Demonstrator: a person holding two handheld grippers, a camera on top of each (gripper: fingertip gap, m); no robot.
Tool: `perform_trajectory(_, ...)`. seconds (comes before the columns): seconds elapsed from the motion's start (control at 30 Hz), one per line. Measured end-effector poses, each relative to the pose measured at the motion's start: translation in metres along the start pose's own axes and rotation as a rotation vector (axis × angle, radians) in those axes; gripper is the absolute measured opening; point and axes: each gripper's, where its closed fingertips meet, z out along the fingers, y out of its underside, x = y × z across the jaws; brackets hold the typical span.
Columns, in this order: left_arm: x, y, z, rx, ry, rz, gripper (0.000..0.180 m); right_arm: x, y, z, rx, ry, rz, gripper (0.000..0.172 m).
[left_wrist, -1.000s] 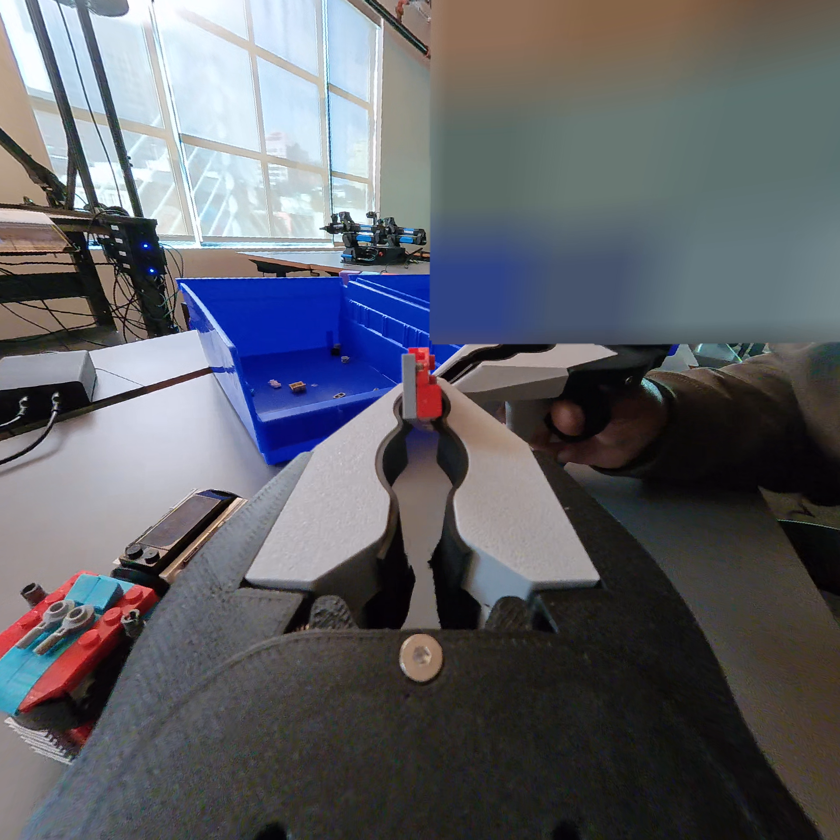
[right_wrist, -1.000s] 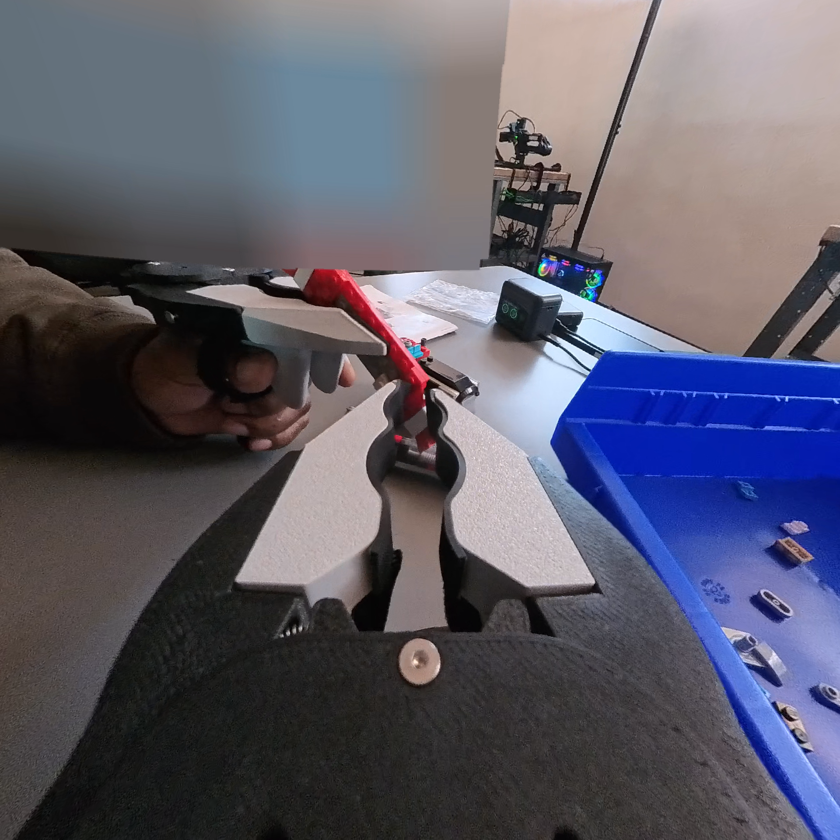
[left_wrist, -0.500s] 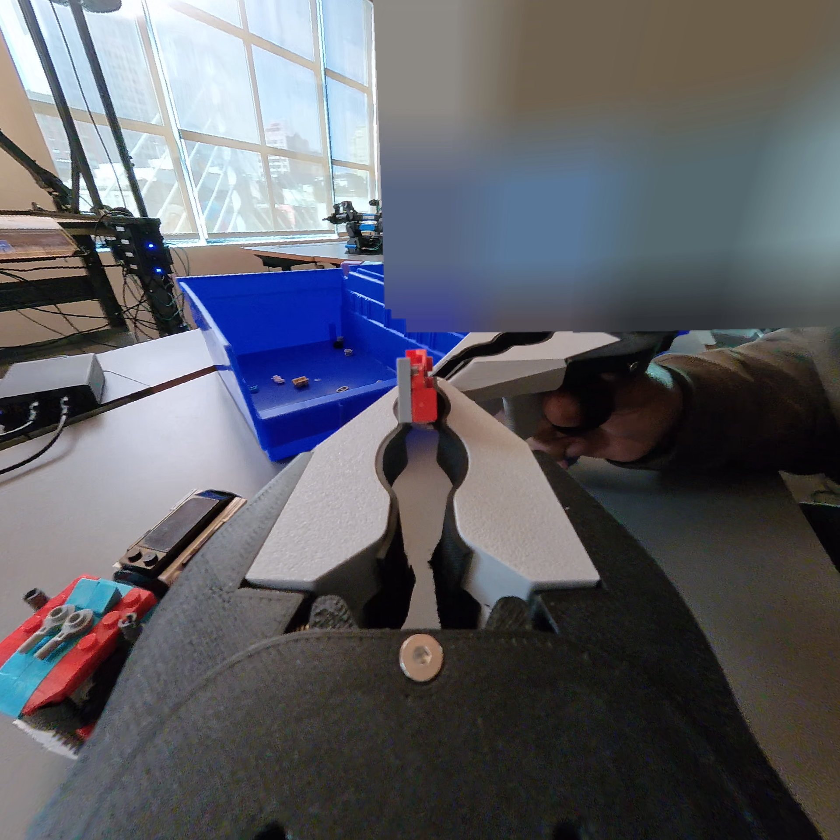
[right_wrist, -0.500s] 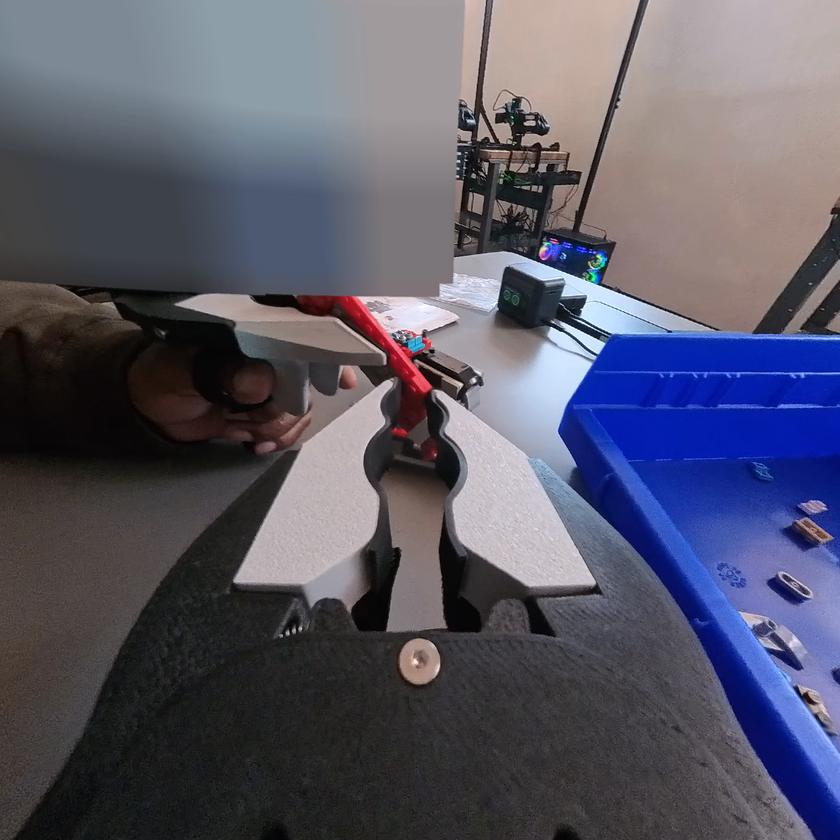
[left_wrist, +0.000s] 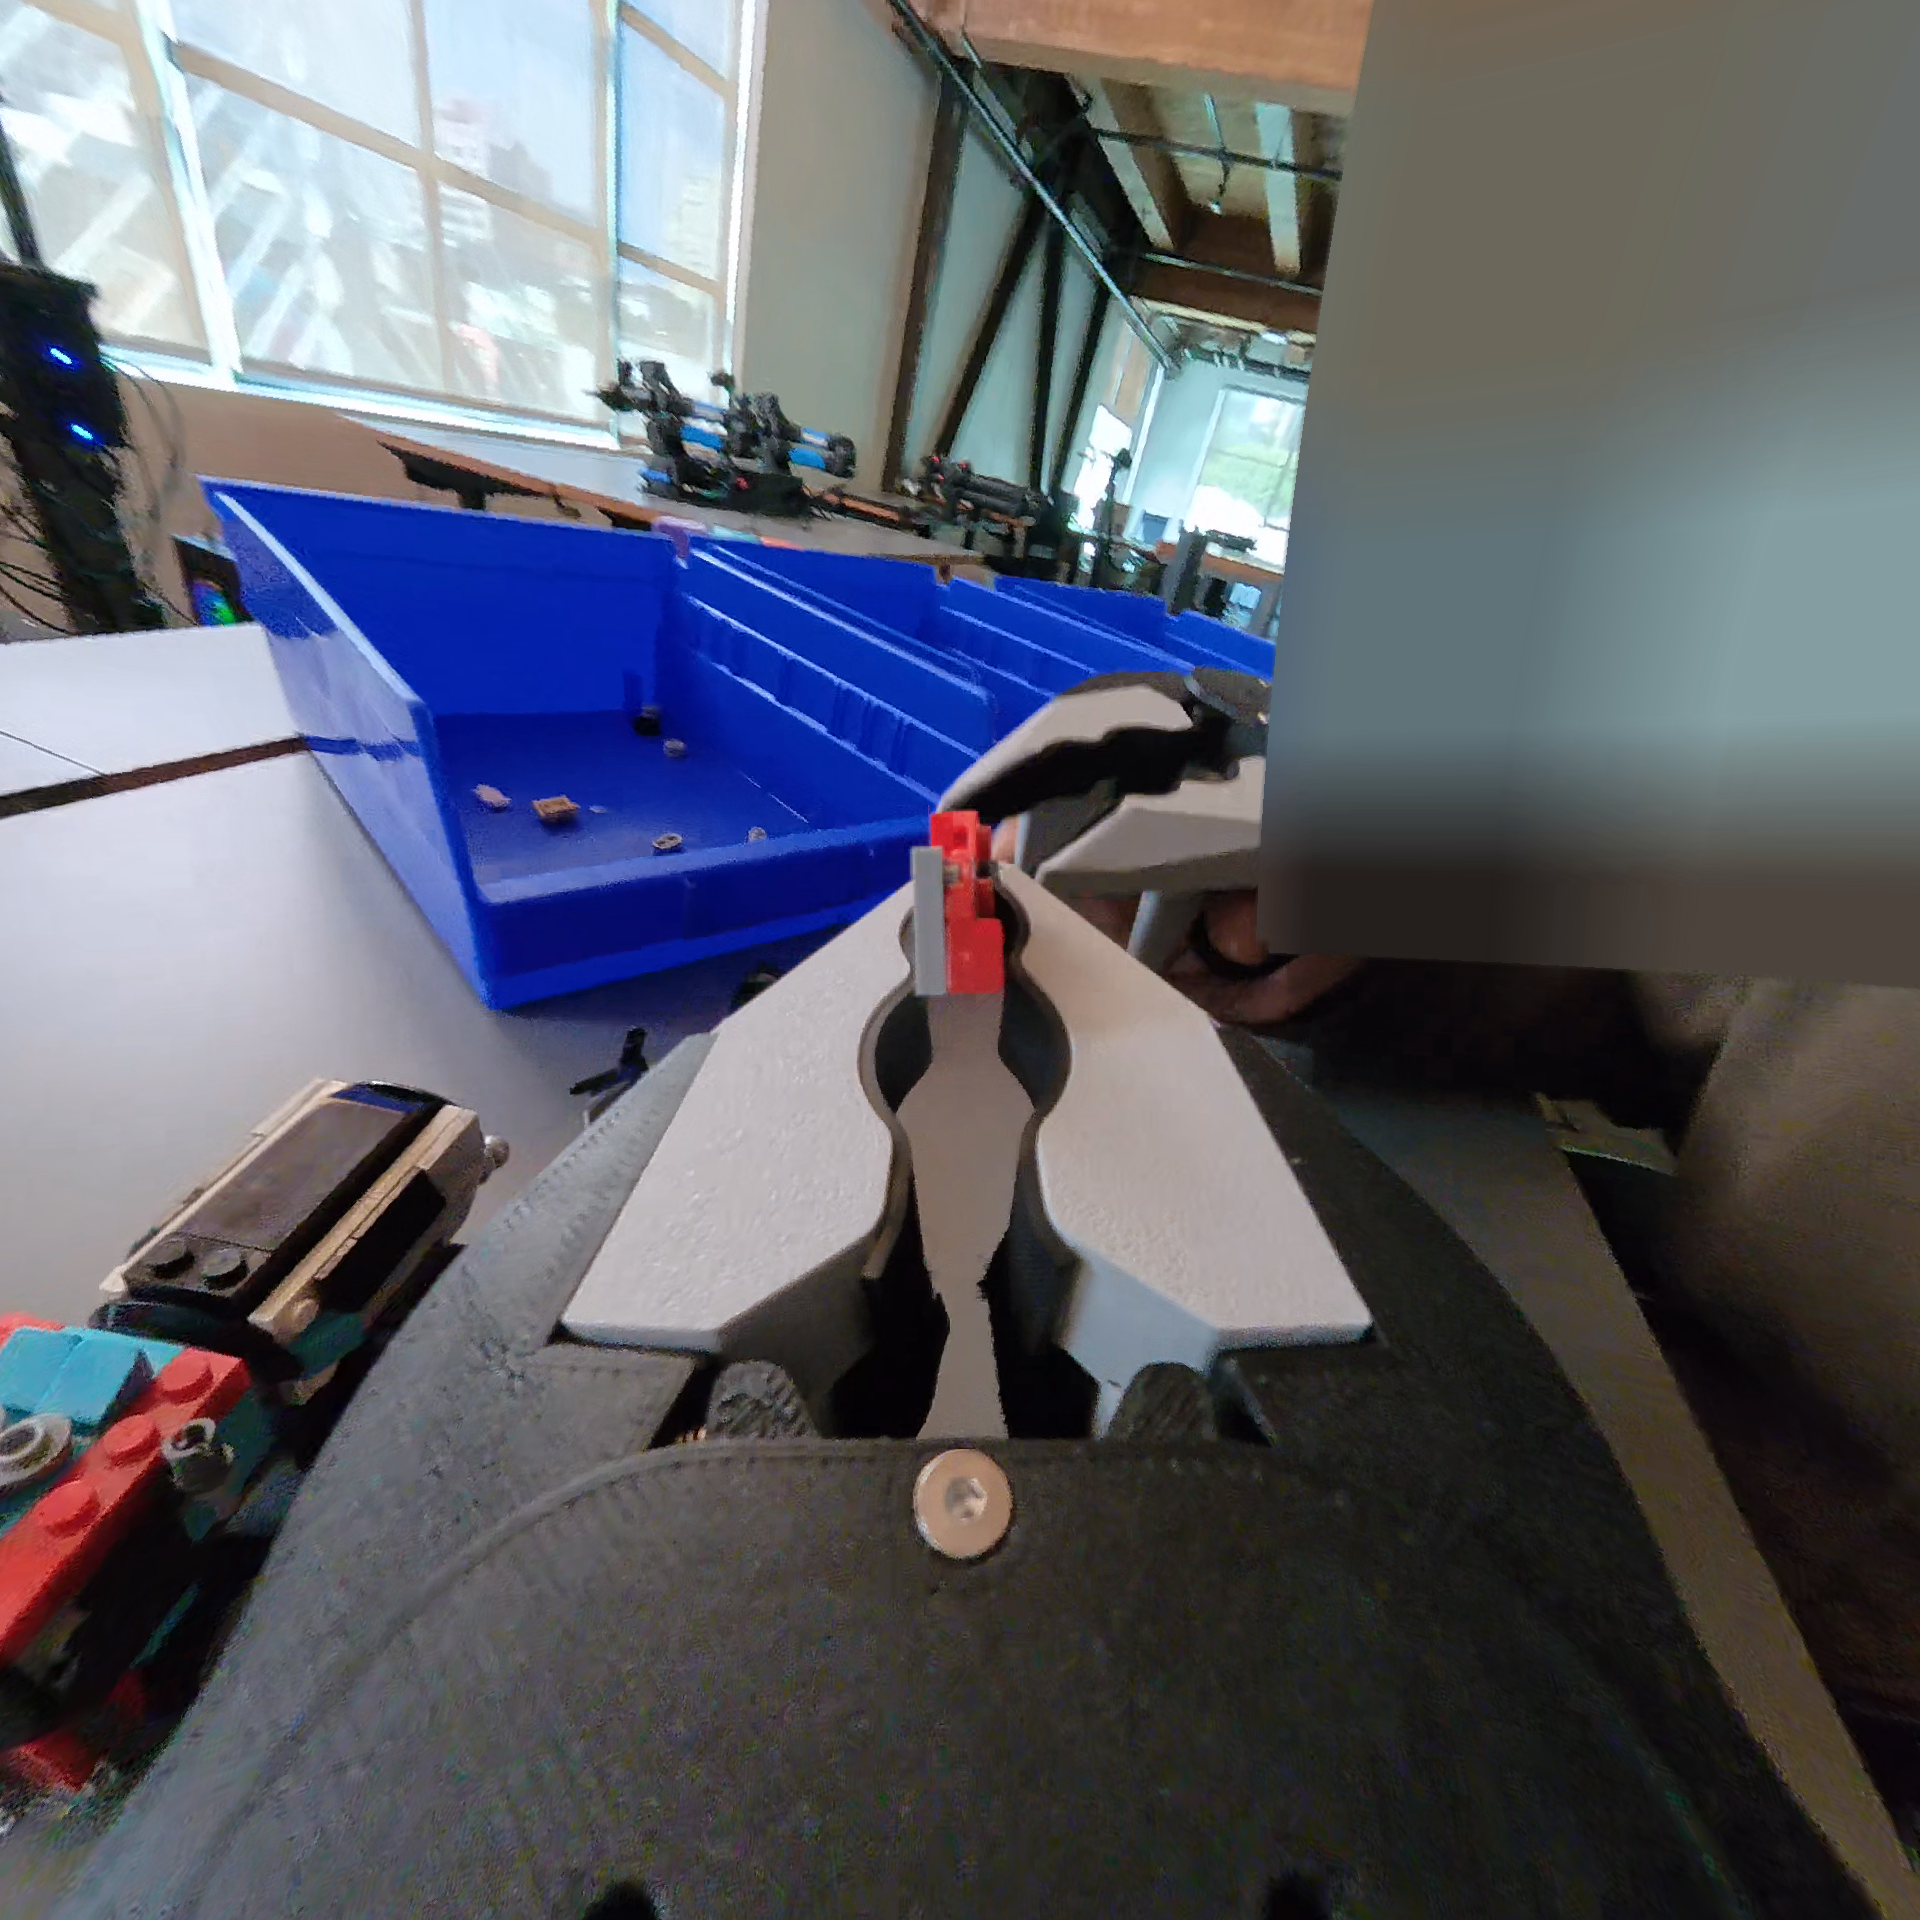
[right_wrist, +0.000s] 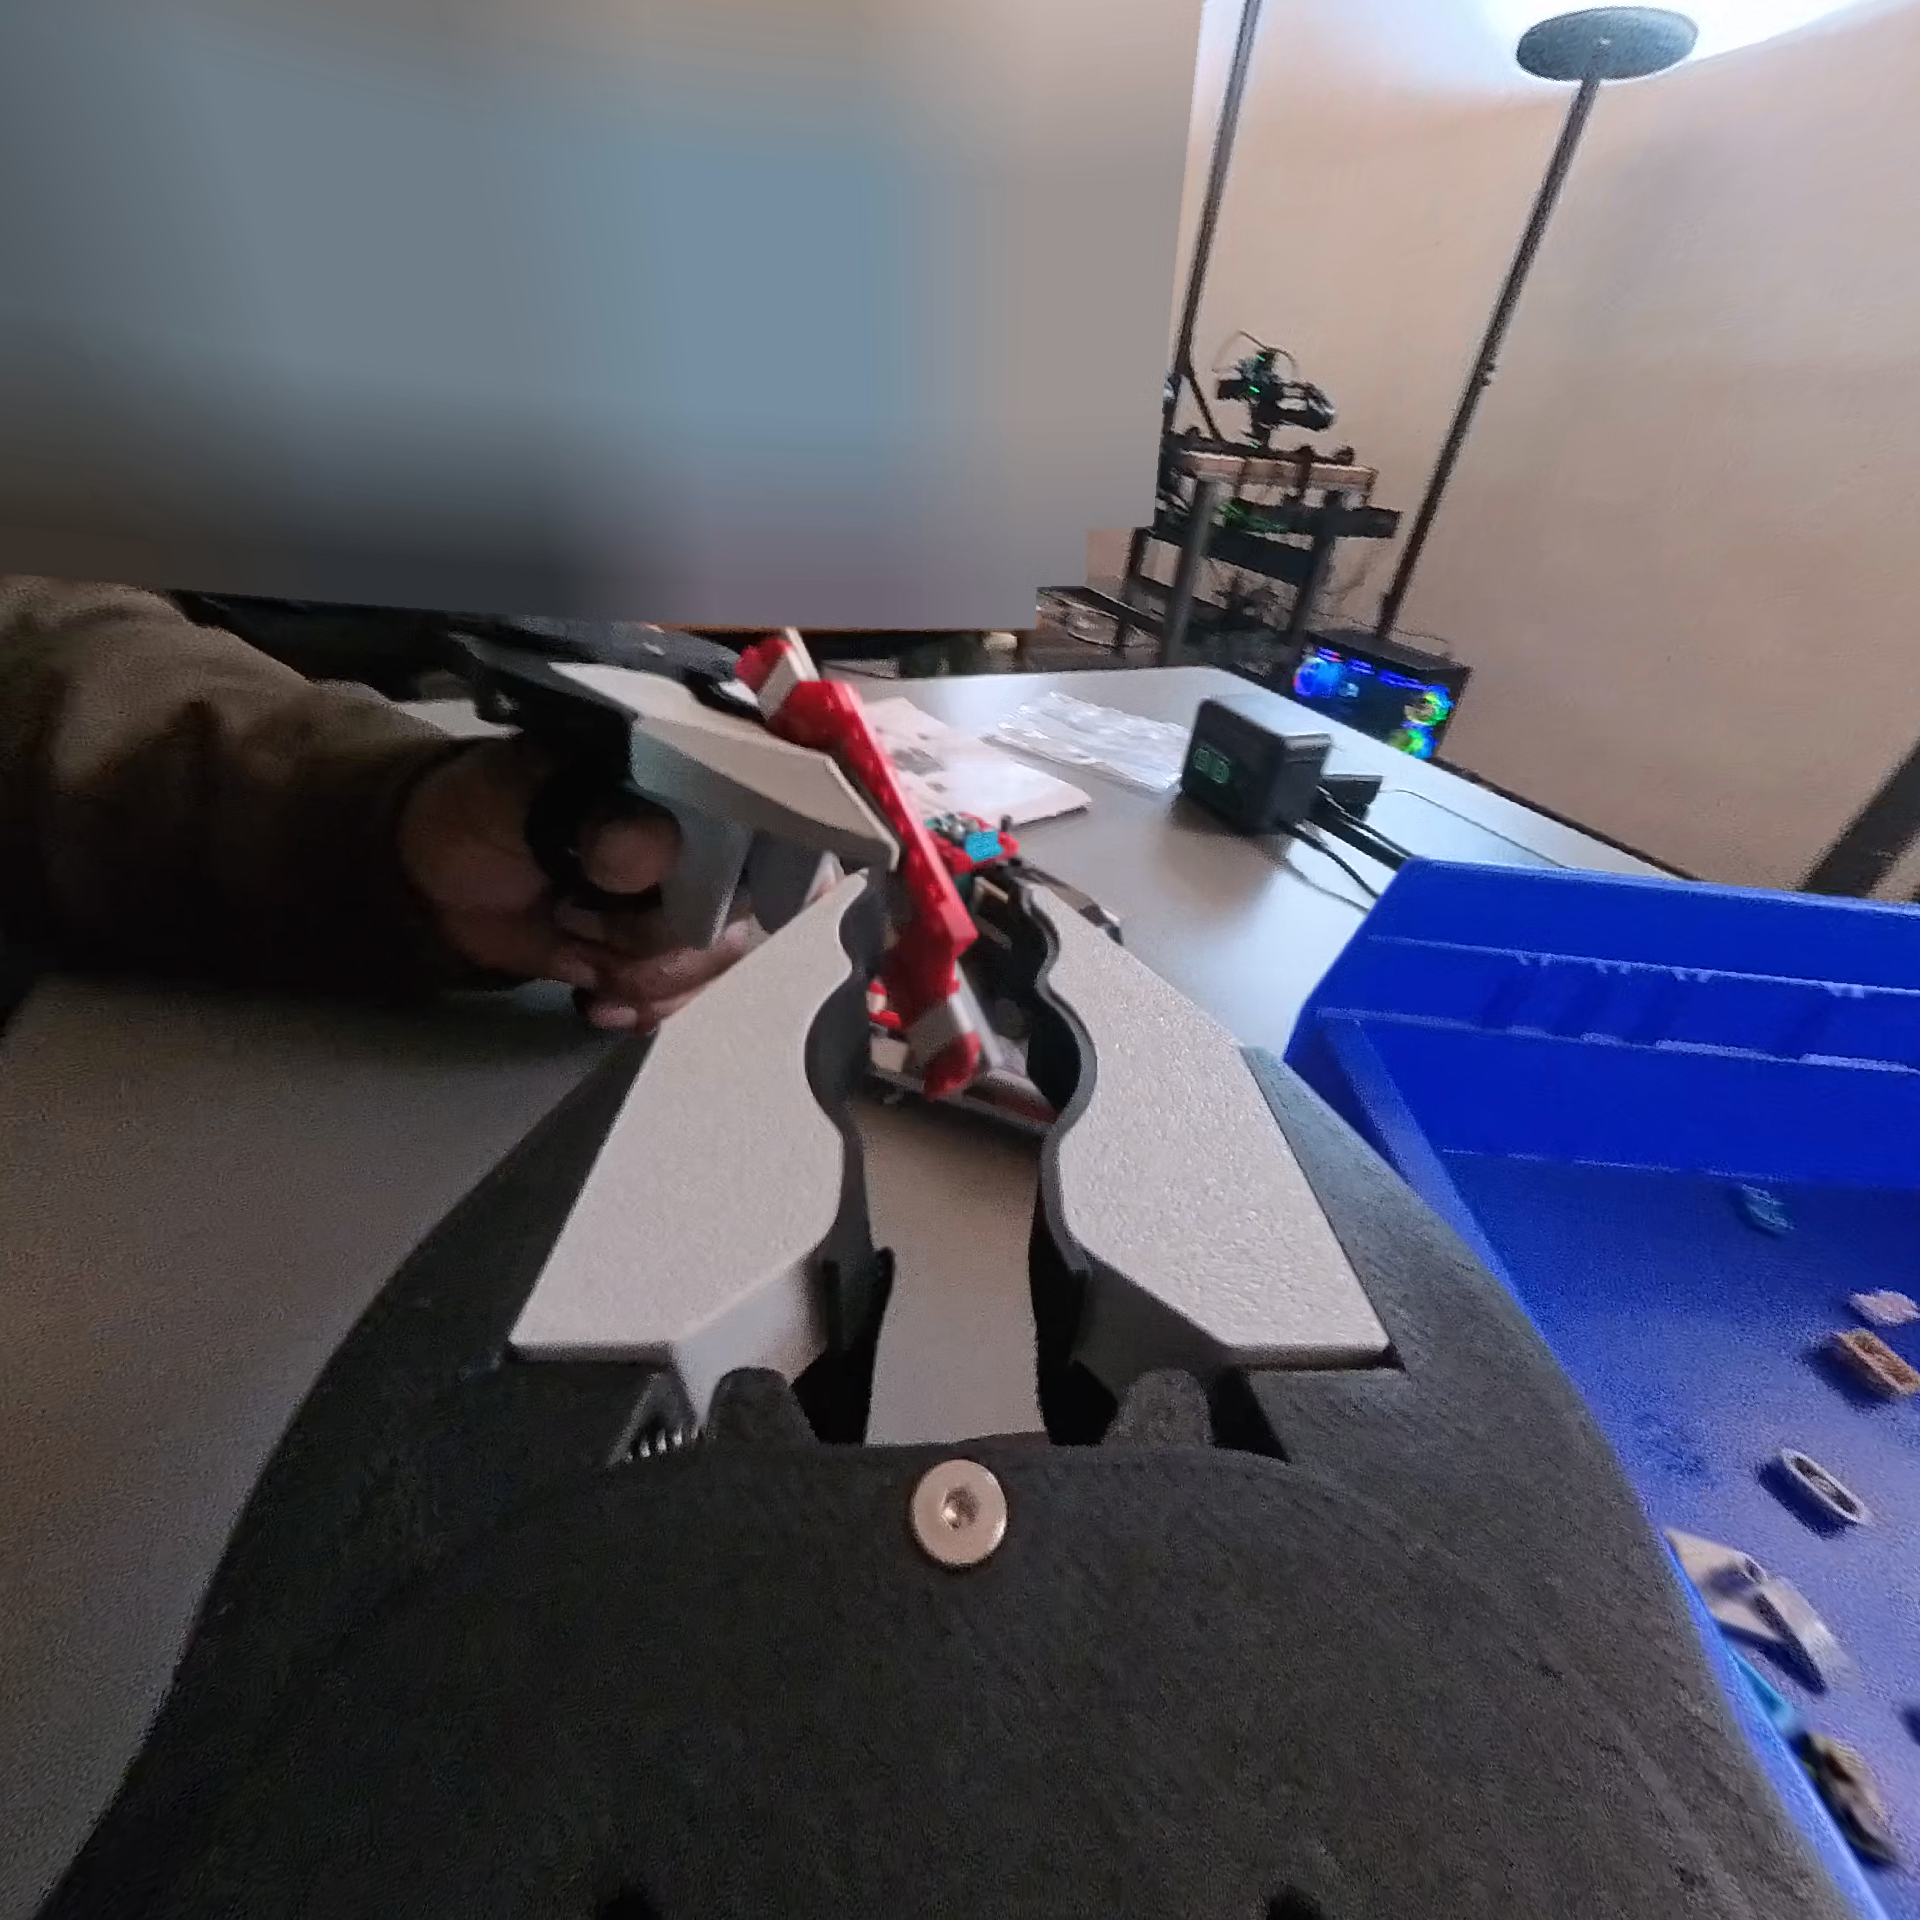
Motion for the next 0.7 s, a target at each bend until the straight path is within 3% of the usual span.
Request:
perform_trajectory(0.1,0.007,0.004,0.001,-0.038,0.067,0.002,0.007,-0.005,0.001,-0.001,-0.022,-0.088,0.065,0.024)
perform_trajectory(0.23,0.013,0.006,0.002,-0.054,0.114,-0.008,0.007,-0.014,0.011,0.001,-0.076,-0.147,0.072,0.011)
perform_trajectory(0.53,0.0,0.0,0.001,0.033,0.154,-0.366,0.013,0.0,0.004,0.0,0.01,-0.113,0.286,0.007)
perform_trajectory(0.7,-0.004,0.0,0.001,0.057,0.176,-0.467,0.011,0.004,0.0,-0.001,0.061,-0.095,0.349,0.007)
